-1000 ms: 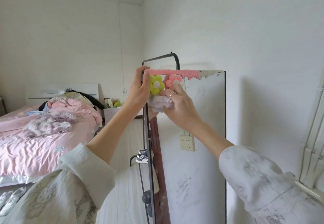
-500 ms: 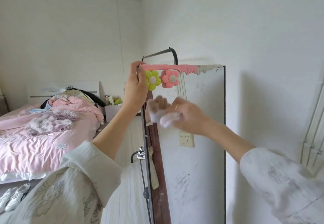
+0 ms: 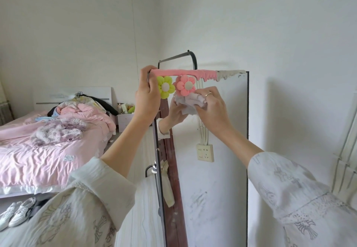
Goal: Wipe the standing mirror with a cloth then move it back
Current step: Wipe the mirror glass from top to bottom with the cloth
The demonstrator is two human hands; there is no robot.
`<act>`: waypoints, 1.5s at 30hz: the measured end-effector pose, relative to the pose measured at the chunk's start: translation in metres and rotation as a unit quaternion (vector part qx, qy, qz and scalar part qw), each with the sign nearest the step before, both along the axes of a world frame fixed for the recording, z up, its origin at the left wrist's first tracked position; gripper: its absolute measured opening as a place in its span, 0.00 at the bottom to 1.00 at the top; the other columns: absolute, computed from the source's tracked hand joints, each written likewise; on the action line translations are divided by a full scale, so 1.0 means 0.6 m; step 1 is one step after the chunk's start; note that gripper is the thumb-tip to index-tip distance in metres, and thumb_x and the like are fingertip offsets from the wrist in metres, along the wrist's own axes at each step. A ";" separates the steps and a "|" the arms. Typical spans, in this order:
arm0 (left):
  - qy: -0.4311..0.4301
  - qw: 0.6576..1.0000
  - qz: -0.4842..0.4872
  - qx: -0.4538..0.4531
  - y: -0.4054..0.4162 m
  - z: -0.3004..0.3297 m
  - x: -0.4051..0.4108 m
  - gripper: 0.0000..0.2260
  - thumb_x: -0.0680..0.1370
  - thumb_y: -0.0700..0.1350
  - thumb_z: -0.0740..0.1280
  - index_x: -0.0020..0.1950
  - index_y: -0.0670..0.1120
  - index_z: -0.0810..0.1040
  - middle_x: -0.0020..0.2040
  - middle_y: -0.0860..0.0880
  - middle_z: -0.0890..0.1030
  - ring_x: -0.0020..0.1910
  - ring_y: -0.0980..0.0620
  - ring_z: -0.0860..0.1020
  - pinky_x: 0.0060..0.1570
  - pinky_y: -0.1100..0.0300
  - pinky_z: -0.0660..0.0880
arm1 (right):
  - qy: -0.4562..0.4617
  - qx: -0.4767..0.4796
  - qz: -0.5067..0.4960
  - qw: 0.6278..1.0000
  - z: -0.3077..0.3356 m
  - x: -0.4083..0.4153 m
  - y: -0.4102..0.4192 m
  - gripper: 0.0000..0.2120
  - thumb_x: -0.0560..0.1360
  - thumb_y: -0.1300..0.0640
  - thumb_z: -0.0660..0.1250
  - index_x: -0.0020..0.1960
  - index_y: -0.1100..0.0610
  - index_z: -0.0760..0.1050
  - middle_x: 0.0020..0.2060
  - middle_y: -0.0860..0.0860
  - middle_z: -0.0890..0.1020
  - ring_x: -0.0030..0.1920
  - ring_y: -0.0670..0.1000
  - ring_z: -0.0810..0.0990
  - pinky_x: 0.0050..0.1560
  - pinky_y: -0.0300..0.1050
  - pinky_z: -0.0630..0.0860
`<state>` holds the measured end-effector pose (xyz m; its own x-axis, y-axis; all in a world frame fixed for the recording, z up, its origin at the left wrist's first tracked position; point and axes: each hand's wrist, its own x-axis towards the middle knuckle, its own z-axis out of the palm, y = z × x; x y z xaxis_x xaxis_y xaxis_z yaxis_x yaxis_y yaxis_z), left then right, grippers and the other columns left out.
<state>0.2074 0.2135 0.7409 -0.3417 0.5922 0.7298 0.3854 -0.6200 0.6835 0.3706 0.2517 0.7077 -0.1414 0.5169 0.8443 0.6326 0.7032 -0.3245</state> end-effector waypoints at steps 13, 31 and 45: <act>0.007 1.000 -0.010 -0.009 -0.010 0.002 0.001 0.10 0.81 0.46 0.49 0.55 0.55 0.67 0.34 0.53 0.69 0.30 0.55 0.67 0.26 0.64 0.66 | -0.288 -0.221 0.162 0.918 -0.080 0.027 -0.048 0.17 0.72 0.65 0.63 0.42 0.41 0.74 0.39 0.36 0.67 0.39 0.33 0.72 0.40 0.24 0.70; -0.014 1.000 -0.010 -0.017 -0.009 0.004 0.004 0.10 0.81 0.44 0.48 0.53 0.55 0.66 0.36 0.54 0.69 0.31 0.56 0.68 0.25 0.67 0.66 | -0.154 -0.268 0.139 0.941 -0.087 0.042 -0.030 0.12 0.71 0.67 0.62 0.51 0.57 0.78 0.45 0.45 0.75 0.47 0.46 0.73 0.46 0.37 0.71; -0.052 0.998 -0.023 0.008 -0.001 0.002 0.009 0.08 0.80 0.44 0.50 0.51 0.55 0.67 0.37 0.56 0.71 0.32 0.60 0.71 0.33 0.62 0.69 | 0.033 -0.047 -0.064 0.996 0.086 0.073 0.034 0.17 0.72 0.67 0.60 0.60 0.61 0.76 0.55 0.59 0.72 0.54 0.54 0.74 0.51 0.39 0.69</act>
